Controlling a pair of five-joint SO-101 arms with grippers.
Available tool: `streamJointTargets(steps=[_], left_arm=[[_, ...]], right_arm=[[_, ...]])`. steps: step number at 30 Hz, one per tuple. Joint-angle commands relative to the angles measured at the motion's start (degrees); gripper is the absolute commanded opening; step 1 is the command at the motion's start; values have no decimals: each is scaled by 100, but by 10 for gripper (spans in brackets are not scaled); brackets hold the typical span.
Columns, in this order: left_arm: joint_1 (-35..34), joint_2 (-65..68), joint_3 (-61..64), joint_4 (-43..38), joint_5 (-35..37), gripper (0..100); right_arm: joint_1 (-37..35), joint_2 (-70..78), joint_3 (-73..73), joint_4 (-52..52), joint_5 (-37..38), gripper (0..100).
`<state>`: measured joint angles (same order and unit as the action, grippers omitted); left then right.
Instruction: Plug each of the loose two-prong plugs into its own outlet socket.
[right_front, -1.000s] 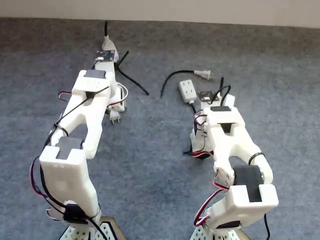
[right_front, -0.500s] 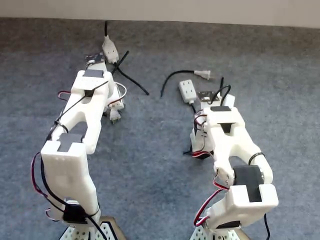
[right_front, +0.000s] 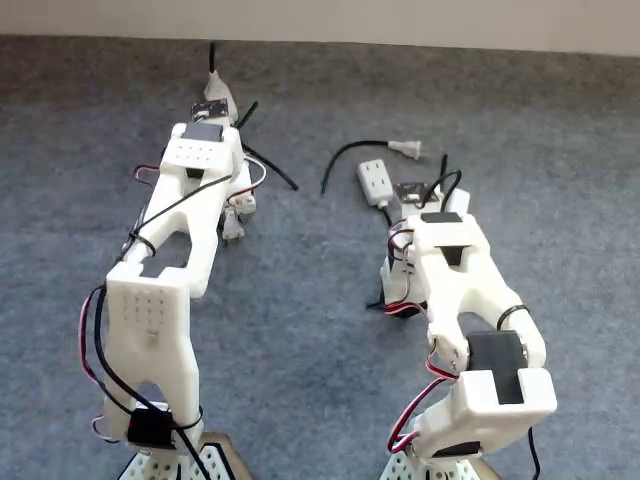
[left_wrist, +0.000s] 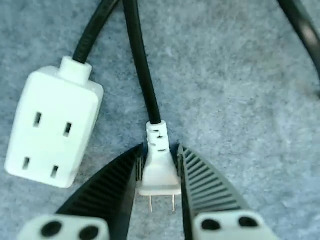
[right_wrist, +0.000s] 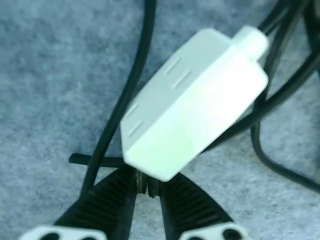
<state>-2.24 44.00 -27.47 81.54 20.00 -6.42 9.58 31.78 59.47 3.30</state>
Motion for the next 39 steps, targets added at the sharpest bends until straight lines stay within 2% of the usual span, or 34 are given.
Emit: streamJointTargets(steps=[1, 3, 5, 8, 14, 20, 26, 34, 39], left_arm=[[-22, 927, -1402, 1213, -53, 41], [-22, 1376, -2097, 1802, -237, 42], [-22, 1719, -2457, 2066, -510, 42], [-66, 1604, -2440, 2066, -598, 51], [-75, 954, -1965, 2048, -774, 185], [-127, 611, -1736, 2048, -782, 181], [-84, 936, -1771, 1820, -791, 181], [92, 1121, -1771, 1767, -782, 12], [189, 1121, -1771, 1767, -782, 6]], right_arm=[[-92, 22, 13, -382, -53, 7], [-92, 22, 13, -382, -53, 7], [-92, 22, 13, -382, -53, 7], [-92, 22, 13, -382, -53, 7], [-92, 22, 13, -382, -53, 7], [-92, 22, 13, -382, -53, 7], [-92, 22, 13, -382, -53, 7], [-92, 22, 13, -382, -53, 7], [-92, 22, 13, -382, -53, 7]])
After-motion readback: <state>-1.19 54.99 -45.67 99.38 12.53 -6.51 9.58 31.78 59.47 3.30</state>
